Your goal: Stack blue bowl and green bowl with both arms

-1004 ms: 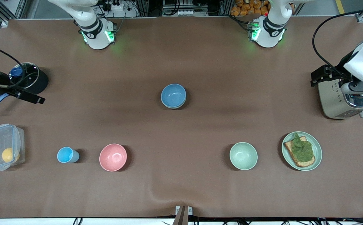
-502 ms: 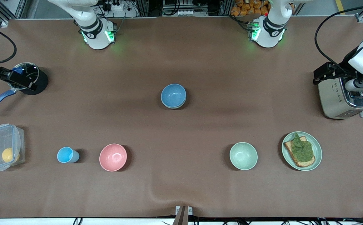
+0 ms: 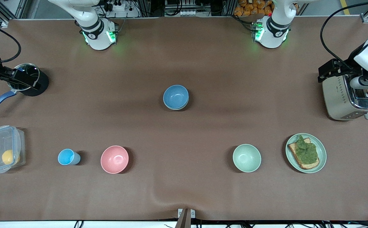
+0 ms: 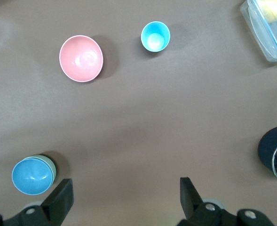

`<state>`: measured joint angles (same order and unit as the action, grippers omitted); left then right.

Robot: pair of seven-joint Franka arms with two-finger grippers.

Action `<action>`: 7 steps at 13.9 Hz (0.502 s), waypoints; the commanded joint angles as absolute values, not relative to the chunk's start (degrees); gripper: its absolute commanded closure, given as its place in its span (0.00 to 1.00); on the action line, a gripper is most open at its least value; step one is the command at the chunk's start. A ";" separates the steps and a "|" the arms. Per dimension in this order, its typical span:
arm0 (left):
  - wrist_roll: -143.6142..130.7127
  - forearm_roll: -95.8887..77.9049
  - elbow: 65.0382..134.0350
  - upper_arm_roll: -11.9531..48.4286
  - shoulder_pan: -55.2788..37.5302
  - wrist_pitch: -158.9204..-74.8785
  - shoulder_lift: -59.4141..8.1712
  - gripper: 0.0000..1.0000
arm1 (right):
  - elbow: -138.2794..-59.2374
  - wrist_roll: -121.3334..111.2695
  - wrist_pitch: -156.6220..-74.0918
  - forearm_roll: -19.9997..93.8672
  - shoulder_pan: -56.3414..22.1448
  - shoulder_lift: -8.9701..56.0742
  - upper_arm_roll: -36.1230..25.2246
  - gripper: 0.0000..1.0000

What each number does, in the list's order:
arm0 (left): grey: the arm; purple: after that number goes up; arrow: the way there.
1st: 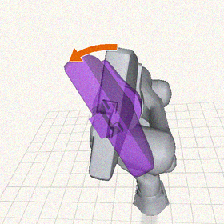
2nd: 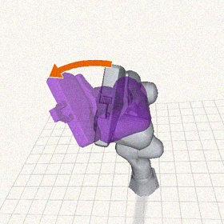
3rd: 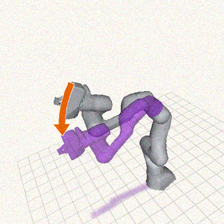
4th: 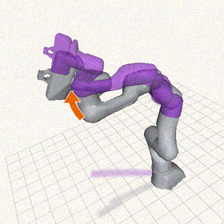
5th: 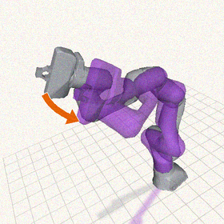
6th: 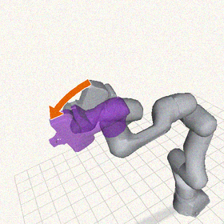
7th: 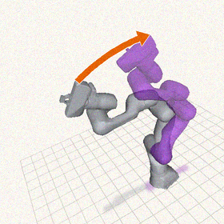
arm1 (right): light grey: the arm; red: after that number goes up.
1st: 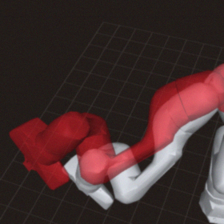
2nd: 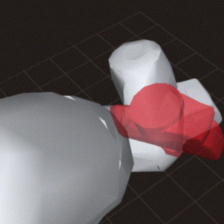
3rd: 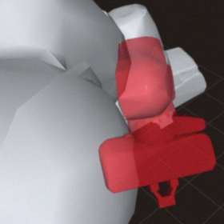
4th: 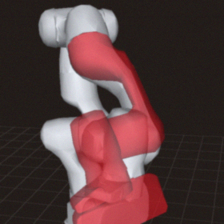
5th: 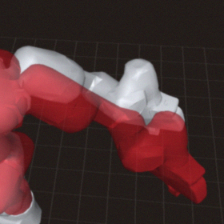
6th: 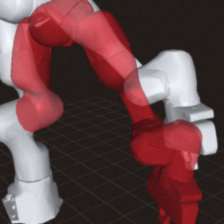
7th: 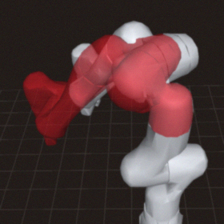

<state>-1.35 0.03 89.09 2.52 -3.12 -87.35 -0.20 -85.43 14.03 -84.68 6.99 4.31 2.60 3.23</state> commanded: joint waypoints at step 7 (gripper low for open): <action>0.18 0.09 88.24 3.16 -2.90 -86.04 0.44 0.00 | -86.48 8.88 -85.25 6.94 3.43 1.14 1.85 0.00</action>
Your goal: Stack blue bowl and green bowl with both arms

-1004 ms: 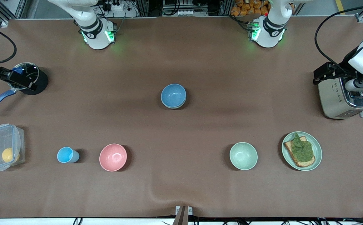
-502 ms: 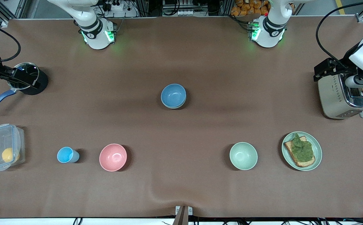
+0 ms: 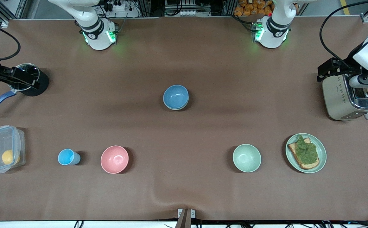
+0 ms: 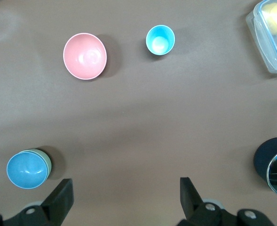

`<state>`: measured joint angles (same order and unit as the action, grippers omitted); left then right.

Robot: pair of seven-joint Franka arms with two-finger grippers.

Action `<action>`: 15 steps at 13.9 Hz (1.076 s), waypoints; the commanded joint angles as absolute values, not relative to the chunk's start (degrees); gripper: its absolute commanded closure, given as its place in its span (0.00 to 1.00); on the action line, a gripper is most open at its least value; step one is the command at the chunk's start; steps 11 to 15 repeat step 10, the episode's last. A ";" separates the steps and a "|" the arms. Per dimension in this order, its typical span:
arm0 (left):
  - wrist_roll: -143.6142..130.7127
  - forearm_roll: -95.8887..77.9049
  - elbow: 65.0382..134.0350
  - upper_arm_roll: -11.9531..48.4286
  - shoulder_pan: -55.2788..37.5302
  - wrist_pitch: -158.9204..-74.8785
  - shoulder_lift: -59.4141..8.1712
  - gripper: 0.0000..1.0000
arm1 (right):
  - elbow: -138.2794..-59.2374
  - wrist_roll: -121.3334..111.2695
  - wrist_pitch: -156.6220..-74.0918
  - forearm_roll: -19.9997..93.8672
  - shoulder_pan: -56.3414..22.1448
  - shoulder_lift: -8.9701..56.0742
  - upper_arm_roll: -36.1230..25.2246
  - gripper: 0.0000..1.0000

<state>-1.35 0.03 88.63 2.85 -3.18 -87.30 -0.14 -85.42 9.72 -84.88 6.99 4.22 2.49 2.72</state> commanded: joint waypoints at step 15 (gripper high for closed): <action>-0.09 0.00 88.24 3.08 -2.90 -86.04 0.26 0.00 | -87.01 3.00 -84.55 3.08 3.43 1.14 2.02 0.00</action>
